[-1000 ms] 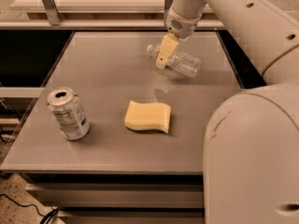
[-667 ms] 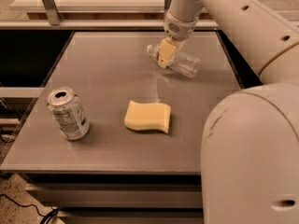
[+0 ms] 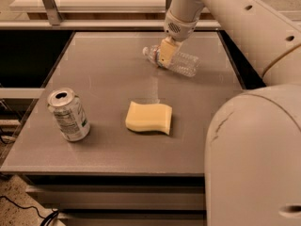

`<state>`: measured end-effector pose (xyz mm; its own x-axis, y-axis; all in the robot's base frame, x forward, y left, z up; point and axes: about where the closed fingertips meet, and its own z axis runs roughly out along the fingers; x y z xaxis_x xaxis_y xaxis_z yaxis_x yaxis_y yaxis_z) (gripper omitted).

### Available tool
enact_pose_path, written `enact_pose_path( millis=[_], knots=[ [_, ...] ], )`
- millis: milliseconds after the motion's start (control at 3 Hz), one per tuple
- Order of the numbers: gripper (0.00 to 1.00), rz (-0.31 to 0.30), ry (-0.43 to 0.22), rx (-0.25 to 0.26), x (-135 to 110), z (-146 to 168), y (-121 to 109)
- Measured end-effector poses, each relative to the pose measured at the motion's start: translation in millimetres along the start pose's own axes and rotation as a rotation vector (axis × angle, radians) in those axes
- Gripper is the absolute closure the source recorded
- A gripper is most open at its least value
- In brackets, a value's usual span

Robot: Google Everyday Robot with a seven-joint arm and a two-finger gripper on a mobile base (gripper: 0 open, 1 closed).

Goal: Pick water bottle

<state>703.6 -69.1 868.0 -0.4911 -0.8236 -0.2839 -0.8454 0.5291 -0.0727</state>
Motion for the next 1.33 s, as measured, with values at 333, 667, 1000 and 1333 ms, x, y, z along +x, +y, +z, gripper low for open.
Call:
enact_pose_path(
  millis=[333, 667, 1000, 1333],
  knots=[
    [1.0, -0.026, -0.032, 0.017, -7.2, -20.2, 0.6],
    [1.0, -0.056, -0.071, 0.046, -14.3, -47.6, -2.4],
    [1.0, -0.095, -0.107, 0.069, -20.5, -72.2, -4.8],
    [1.0, -0.129, -0.127, 0.079, -23.7, -86.8, -5.5]
  ],
)
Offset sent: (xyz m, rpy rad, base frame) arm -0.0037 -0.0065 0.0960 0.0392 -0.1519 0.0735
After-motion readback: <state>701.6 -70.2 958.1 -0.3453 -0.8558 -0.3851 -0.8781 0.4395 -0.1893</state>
